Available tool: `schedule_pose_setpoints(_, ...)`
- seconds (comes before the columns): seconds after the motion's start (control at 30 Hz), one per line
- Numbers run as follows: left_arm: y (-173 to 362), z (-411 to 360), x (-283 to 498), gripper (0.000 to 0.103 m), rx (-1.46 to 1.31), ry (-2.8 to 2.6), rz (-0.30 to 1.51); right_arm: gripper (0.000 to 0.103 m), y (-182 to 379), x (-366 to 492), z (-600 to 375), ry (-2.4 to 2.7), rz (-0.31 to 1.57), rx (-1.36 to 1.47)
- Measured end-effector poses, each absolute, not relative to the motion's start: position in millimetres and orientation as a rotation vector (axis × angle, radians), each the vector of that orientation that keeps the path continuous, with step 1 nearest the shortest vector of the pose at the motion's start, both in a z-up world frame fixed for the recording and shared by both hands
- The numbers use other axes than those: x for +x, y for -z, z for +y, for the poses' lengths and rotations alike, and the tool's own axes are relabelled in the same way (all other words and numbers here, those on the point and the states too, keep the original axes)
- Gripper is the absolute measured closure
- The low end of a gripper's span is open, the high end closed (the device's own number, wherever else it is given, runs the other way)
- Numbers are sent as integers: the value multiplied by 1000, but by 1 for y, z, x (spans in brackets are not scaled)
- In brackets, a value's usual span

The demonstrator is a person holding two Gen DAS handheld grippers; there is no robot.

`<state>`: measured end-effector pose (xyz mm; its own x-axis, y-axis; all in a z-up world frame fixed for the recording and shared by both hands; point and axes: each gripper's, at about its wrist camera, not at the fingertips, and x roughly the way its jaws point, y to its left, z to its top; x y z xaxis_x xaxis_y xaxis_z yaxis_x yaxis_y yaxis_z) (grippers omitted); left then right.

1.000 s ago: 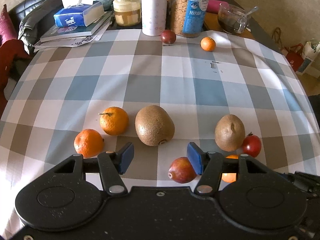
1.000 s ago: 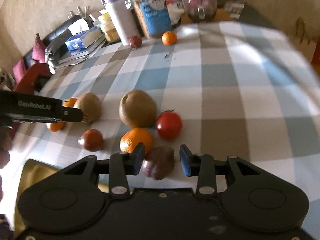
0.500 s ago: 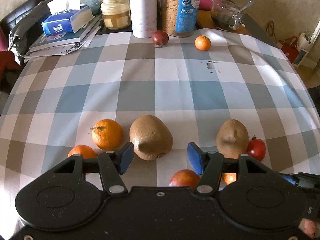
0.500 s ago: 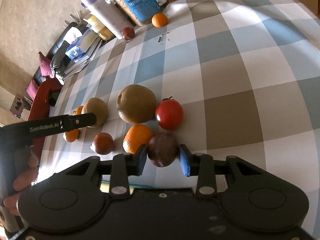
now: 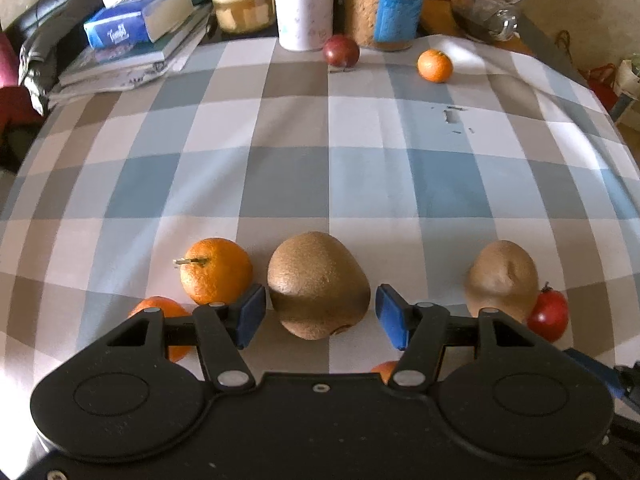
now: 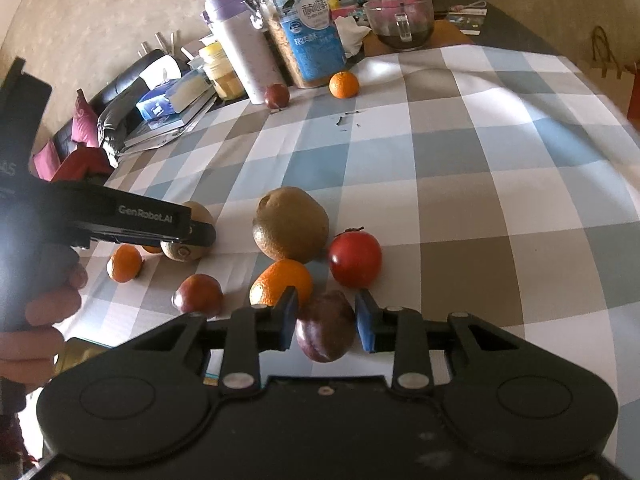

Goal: Organize fruits
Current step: 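Grasp the kiwi with the left tool while the right tool grasps a purple passion fruit, then carry the kiwi and passion fruit over the gold tray with both tools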

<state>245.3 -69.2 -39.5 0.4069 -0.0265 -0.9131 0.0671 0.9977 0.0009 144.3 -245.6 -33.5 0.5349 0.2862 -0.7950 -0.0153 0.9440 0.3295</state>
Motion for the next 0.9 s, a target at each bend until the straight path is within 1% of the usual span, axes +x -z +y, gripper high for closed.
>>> schedule_pose_setpoints(0.3,49,-74,264,37,28,24,1184,71,36,147,-255,-190,1024,376)
schedule_pose_setpoints(0.33,50,-74,264,38,23,24,1187,71,36,148,-257,-192,1028,388)
schedule_pose_setpoints(0.37,49,-73,265,44,16,24,1186,71,37,149,-259,-194,1033,401)
schedule_pose_setpoints(0.57,46,-70,255,44,-13,20,1192,71,40,152,-266,-198,1051,455)
schedule_pose_setpoints(0.9,5,-68,216,44,10,36,1140,70,37,150,-259,-208,1037,390)
